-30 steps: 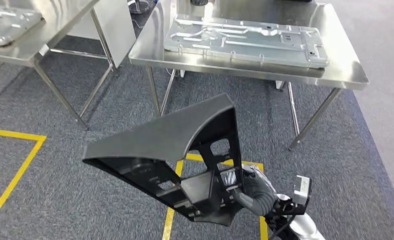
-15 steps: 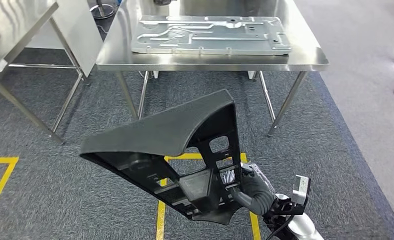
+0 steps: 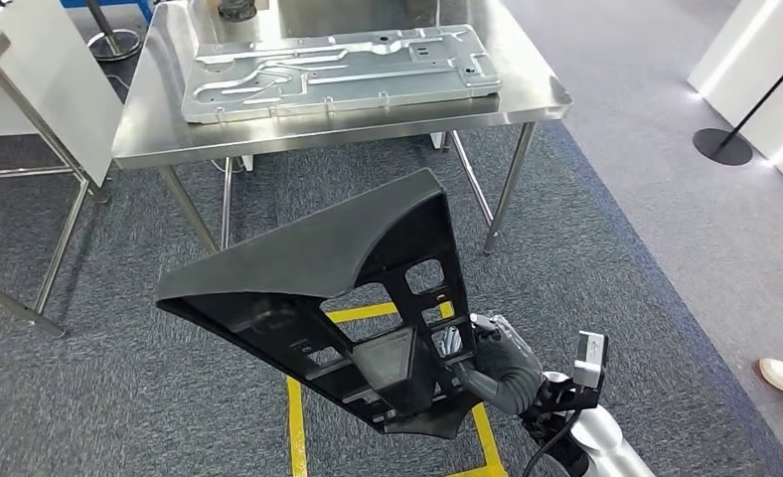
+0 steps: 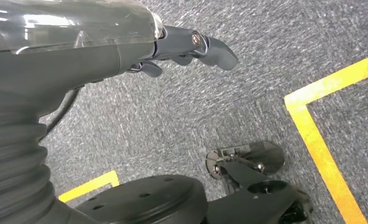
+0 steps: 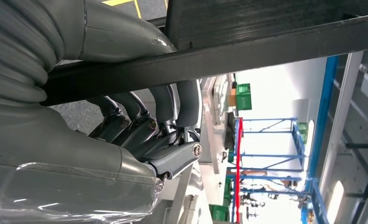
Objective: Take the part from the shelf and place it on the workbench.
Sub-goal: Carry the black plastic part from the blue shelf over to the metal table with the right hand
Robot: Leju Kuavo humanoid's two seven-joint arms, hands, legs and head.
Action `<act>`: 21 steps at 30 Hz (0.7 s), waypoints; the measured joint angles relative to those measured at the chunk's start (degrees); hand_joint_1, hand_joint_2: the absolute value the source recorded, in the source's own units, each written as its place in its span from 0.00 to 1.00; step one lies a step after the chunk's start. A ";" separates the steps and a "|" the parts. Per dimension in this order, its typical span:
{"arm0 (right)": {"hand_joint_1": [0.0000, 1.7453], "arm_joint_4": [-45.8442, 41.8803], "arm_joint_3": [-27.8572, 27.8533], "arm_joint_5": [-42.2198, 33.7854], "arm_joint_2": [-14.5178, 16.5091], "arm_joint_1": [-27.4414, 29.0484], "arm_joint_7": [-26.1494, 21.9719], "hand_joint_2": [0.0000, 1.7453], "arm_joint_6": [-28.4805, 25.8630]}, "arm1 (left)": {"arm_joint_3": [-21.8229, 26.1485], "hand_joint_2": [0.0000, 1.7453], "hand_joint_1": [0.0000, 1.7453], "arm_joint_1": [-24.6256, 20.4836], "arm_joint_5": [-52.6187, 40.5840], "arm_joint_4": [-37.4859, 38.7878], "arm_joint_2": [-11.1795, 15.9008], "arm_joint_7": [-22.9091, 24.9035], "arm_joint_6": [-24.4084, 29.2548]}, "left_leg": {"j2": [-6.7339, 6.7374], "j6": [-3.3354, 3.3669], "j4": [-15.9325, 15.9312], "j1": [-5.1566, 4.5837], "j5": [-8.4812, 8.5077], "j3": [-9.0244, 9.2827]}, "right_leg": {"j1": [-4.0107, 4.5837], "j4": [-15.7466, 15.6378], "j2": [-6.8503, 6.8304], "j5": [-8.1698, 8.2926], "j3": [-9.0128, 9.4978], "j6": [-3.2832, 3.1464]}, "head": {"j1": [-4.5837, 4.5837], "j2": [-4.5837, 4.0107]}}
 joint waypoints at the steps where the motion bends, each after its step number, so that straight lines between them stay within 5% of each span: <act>1: 1.00 0.31 0.02 -0.05 0.05 -0.04 -0.13 1.00 -0.10 | 0.01 1.00 0.00 -0.10 -0.09 0.00 -0.07 0.03 -0.08 | 0.58 0.44 -0.34 0.01 0.25 0.15 | 0.00 0.02 -0.45 -0.03 -0.12 0.27 | 0.00 0.00; 3: 1.00 0.93 0.02 -0.15 0.21 -0.31 -0.60 1.00 -0.42 | 0.01 1.00 0.00 -0.15 -0.37 0.00 -0.27 1.06 -0.58 | 1.81 1.28 -1.05 0.11 0.77 0.35 | 0.17 2.36 -3.14 -1.63 -1.29 0.60 | 0.00 0.00; 5: 1.00 1.44 0.02 -0.19 0.38 -0.41 -1.13 1.00 -0.76 | 0.02 1.00 0.00 0.20 -0.55 0.00 -0.37 3.51 -1.57 | 3.20 1.66 -1.23 -0.05 0.84 0.32 | 0.06 9.12 -5.58 -5.10 -4.41 0.77 | 0.00 0.00; 7: 1.00 1.76 0.02 -0.20 0.45 0.13 -1.43 1.00 -1.13 | 0.11 1.00 0.00 0.45 -0.55 0.00 -0.33 6.69 -2.82 | 4.58 1.75 -1.21 -0.18 0.74 0.27 | -0.23 15.21 -5.99 -7.03 -7.26 0.99 | 0.00 0.00; 8: 1.00 1.84 0.02 -0.19 0.45 0.45 -1.47 1.00 -1.26 | 0.21 1.00 0.00 0.43 -0.52 0.00 -0.29 8.20 -3.39 | 5.23 1.72 -1.20 -0.21 0.65 0.29 | -0.33 15.49 -6.16 -6.51 -7.33 1.06 | 0.00 0.00; 11: 1.00 1.82 0.04 -0.18 0.45 0.72 -1.57 1.00 -1.50 | 0.54 1.00 0.00 0.28 -0.40 0.00 -0.24 10.70 -4.39 | 7.08 1.23 -1.12 -0.39 0.14 0.80 | -0.07 5.03 -9.01 -1.54 -1.67 0.80 | 0.00 0.00; 13: 1.00 1.79 0.06 -0.20 0.45 0.64 -1.64 1.00 -1.58 | 0.62 1.00 0.00 0.34 -0.39 0.00 -0.22 11.06 -4.54 | 8.18 0.66 -1.03 -0.70 -0.28 1.08 | 0.47 0.12 -10.95 -0.36 0.82 0.29 | 0.00 0.00; 16: 1.00 1.76 0.09 -0.25 0.45 0.77 -1.68 1.00 -1.58 | 0.64 1.00 0.00 0.22 -0.40 0.00 -0.19 11.33 -4.55 | 9.34 -0.27 -0.89 -0.74 -0.88 1.52 | 0.58 -0.52 -9.56 -0.40 0.88 -0.47 | 0.00 0.00; 18: 1.00 1.71 0.10 -0.28 0.37 0.77 -1.72 1.00 -1.58 | 0.66 1.00 0.00 0.14 -0.38 0.00 -0.17 11.38 -4.55 | 7.33 -1.00 1.51 -0.52 -2.65 0.81 | 0.26 -0.84 -8.41 -0.20 1.05 -1.11 | 0.00 0.00; 21: 1.00 1.71 0.15 -0.36 0.23 0.76 -1.76 1.00 -1.89 | 0.82 1.00 0.00 -0.21 0.03 0.00 -0.15 10.99 -4.43 | 4.43 -1.55 12.11 -0.38 -7.76 -3.93 | 0.24 -0.90 -7.21 -0.18 1.13 -1.68 | 0.00 0.00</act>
